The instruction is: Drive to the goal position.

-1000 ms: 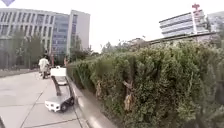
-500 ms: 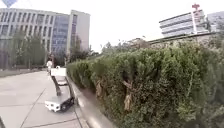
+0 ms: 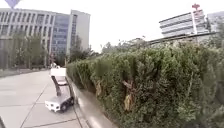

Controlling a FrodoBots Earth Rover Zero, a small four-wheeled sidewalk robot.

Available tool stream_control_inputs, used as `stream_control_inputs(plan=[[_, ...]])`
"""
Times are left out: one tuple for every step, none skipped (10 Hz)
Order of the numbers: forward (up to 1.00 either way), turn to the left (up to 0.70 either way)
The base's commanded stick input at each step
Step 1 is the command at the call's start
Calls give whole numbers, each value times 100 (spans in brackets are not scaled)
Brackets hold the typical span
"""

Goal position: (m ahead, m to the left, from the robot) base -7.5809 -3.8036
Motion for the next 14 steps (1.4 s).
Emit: stream_control_inputs(plan=[[5, 0], [5, 0], [5, 0], [5, 0], [5, 0], [5, 0], [5, 0], [5, 0], [5, 0], [5, 0], [5, 0], [5, 0], [5, 0], [5, 0]])
